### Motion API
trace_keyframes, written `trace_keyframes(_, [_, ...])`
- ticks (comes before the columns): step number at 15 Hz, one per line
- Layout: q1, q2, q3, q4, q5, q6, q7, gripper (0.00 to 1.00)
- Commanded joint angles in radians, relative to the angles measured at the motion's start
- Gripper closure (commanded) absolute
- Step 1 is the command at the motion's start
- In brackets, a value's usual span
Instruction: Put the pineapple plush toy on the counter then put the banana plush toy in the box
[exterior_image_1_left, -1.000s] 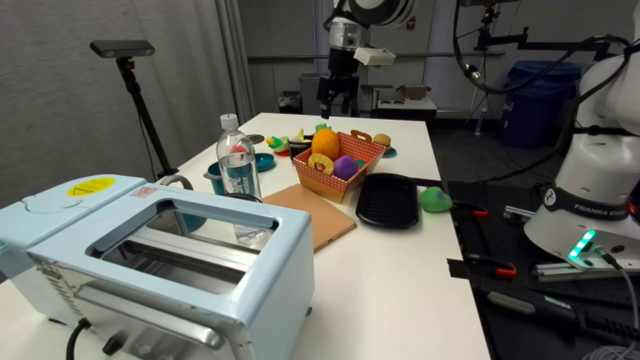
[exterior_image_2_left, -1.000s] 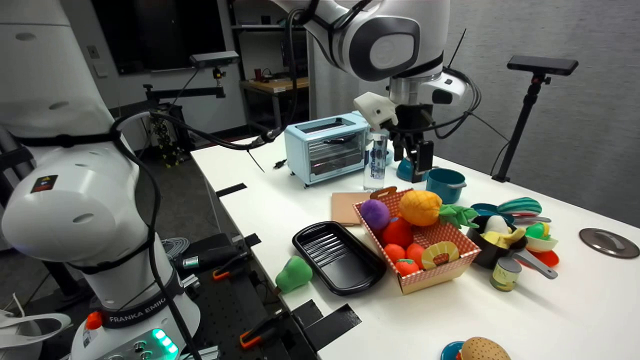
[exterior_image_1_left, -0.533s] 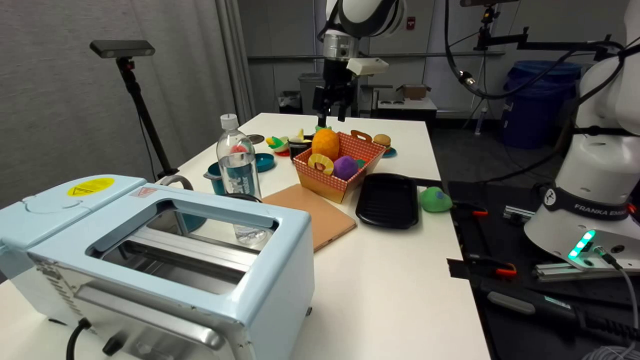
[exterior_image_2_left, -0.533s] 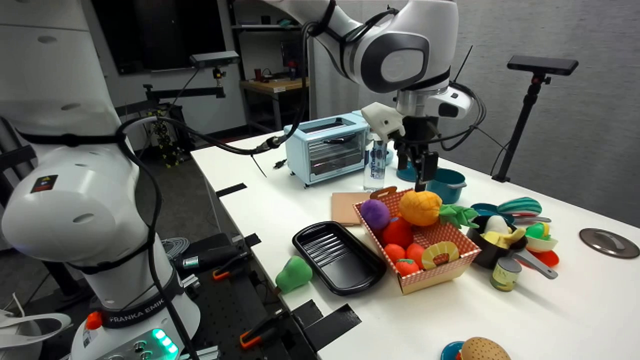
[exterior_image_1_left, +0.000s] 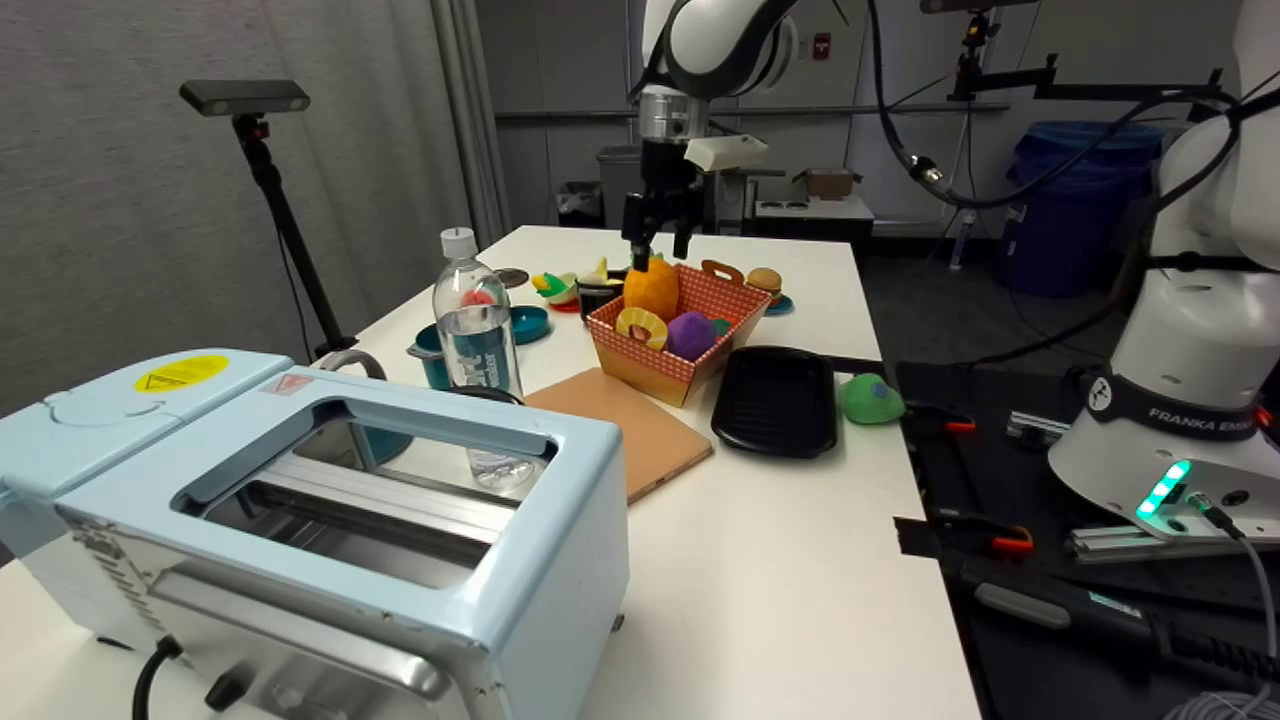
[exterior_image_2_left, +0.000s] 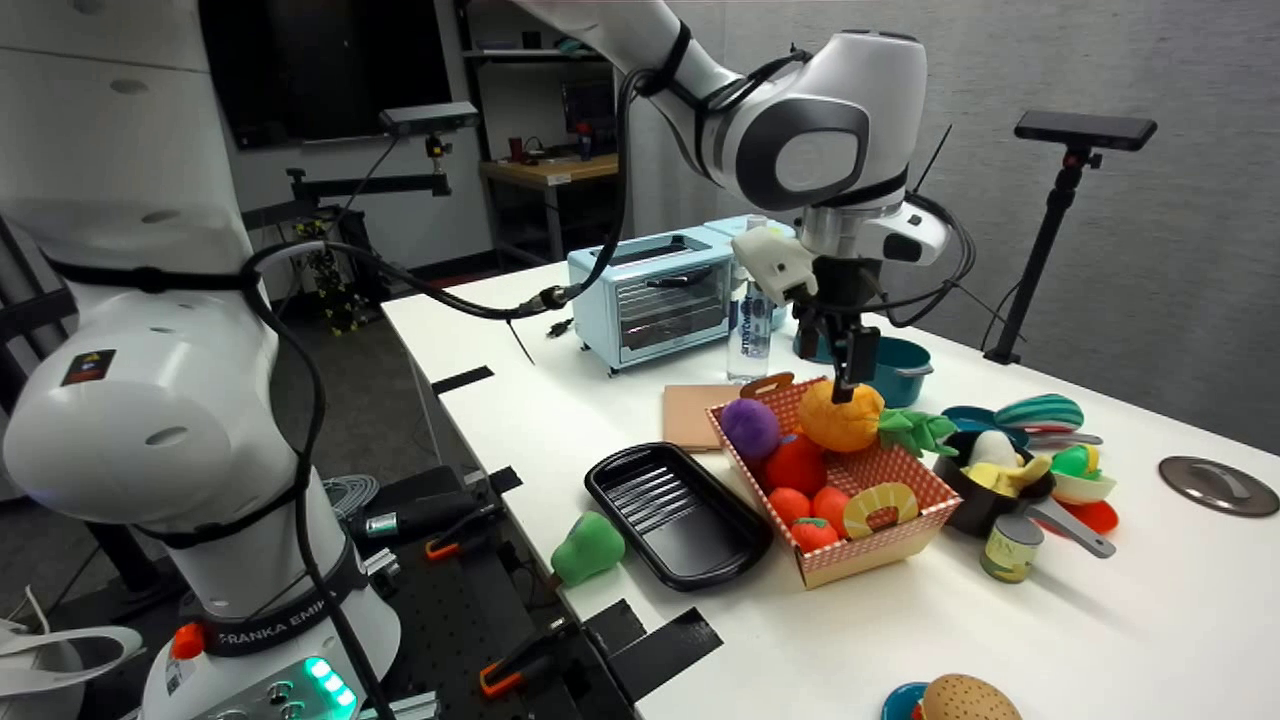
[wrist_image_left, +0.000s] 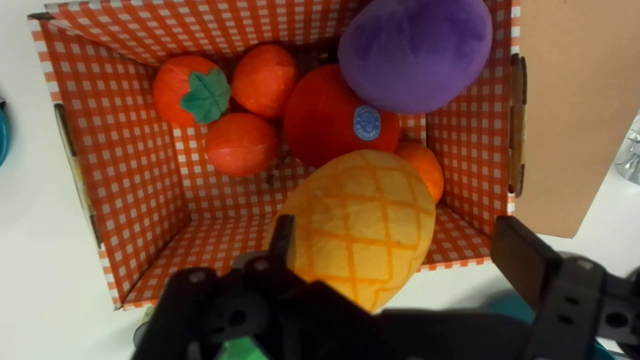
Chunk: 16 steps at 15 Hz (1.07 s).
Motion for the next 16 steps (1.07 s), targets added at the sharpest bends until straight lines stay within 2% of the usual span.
trace_keyframes(1, [-0.009, 0.059, -0.011, 0.057, 0.013, 0.027, -0.019, 0.00])
trace_keyframes(13, [-0.015, 0.205, -0.024, 0.140, -0.010, 0.057, -0.025, 0.00])
trace_keyframes(14, [-0.013, 0.212, -0.022, 0.145, -0.010, 0.053, -0.022, 0.25])
trace_keyframes(16, [-0.009, 0.219, -0.022, 0.150, -0.015, 0.051, -0.015, 0.34])
